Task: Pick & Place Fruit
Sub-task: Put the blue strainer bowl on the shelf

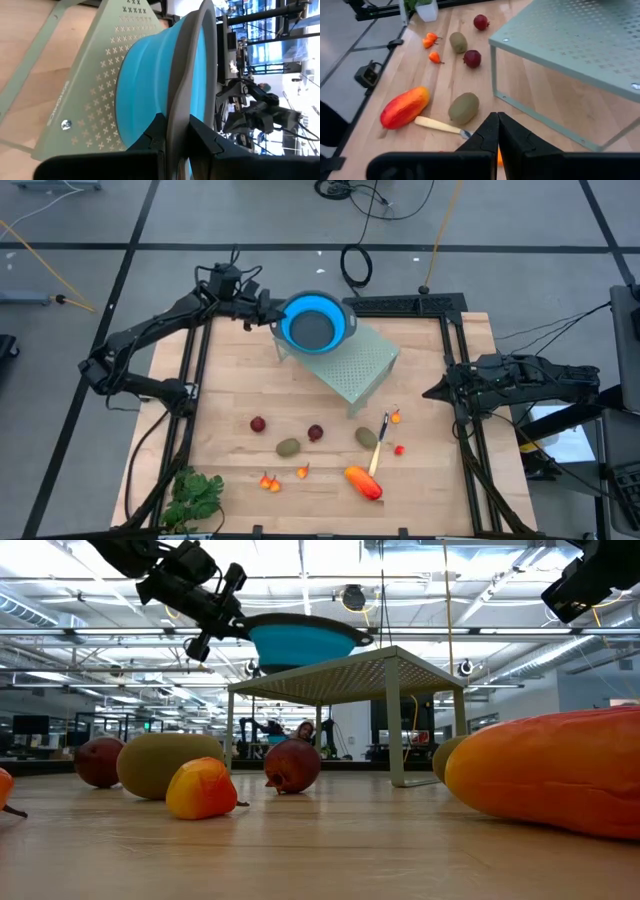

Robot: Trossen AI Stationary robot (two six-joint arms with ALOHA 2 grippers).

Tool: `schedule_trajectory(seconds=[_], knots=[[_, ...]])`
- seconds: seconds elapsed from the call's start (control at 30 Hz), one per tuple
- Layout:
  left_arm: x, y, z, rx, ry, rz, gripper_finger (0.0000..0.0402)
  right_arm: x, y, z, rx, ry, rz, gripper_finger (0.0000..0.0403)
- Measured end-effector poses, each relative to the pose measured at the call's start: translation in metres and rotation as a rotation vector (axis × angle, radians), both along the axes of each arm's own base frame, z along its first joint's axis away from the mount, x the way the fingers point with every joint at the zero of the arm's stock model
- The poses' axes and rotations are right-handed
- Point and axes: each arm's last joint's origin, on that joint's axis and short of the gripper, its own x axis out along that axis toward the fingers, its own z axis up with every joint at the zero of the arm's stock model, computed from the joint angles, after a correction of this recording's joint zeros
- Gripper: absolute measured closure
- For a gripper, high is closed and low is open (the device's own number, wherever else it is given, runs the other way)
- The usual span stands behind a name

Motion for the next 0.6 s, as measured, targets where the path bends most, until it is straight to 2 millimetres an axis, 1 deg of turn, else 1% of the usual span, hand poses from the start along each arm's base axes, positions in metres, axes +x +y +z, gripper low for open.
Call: schedule_trajectory(seconds=[0.33, 0.6], knots=[[-0.0005, 0.0008, 0.0002, 0.000, 0.000, 0.009, 0.0368, 0.0001, 0.0000, 0.0000, 0.000, 0.000, 0.000, 0.0403], [0.0038, -0.0026, 0.0009, 0.020, -0.001, 0.003, 0.0368, 0.0001, 0.0000, 0.0000, 0.000, 0.000, 0.000, 0.0403]])
